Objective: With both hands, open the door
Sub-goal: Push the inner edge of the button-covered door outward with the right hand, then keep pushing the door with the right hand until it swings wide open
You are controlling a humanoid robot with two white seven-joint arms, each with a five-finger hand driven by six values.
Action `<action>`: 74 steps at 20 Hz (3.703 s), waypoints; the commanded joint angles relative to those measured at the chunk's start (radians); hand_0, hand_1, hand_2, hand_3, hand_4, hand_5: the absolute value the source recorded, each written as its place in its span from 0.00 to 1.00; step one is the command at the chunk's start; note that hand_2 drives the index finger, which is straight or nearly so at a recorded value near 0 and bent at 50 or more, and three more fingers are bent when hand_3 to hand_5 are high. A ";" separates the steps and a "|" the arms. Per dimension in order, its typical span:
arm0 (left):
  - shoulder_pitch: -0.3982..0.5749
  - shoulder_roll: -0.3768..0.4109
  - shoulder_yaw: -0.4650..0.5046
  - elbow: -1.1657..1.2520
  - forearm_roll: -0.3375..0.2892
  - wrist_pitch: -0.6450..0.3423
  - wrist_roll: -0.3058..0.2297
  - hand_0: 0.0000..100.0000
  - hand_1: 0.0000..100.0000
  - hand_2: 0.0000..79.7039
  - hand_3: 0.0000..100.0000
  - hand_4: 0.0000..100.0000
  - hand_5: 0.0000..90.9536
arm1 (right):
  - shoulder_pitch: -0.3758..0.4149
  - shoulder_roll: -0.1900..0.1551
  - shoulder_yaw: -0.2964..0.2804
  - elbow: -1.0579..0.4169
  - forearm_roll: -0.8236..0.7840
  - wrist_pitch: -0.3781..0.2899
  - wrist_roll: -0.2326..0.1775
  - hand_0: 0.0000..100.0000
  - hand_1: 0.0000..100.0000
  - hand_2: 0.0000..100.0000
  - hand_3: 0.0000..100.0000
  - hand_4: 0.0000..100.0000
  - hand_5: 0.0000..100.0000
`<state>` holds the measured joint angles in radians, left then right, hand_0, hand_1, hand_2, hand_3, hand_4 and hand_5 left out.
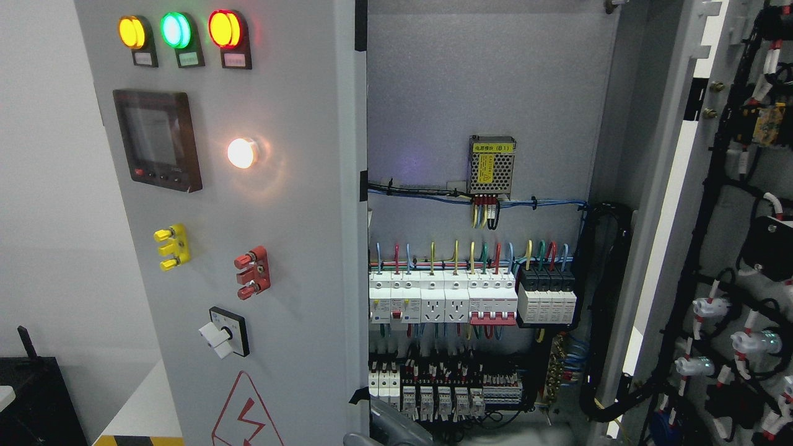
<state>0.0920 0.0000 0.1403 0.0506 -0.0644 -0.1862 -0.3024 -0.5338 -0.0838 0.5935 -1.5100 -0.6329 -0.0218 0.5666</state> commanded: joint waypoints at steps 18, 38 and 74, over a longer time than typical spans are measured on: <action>0.000 -0.034 -0.001 0.000 0.000 0.001 0.000 0.12 0.39 0.00 0.00 0.00 0.00 | 0.028 0.001 0.137 -0.102 -0.044 0.005 -0.011 0.12 0.39 0.00 0.00 0.00 0.00; 0.000 -0.034 -0.001 0.000 0.000 0.001 0.000 0.12 0.39 0.00 0.00 0.00 0.00 | 0.017 0.039 0.204 -0.122 -0.045 0.042 -0.033 0.12 0.39 0.00 0.00 0.00 0.00; 0.000 -0.034 -0.001 0.000 0.000 0.001 0.000 0.12 0.39 0.00 0.00 0.00 0.00 | -0.002 0.188 0.276 -0.121 -0.041 0.181 -0.091 0.12 0.39 0.00 0.00 0.00 0.00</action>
<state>0.0921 0.0000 0.1403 0.0506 -0.0644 -0.1862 -0.3027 -0.5342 0.0671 0.8557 -1.6383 -0.6752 0.1436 0.4752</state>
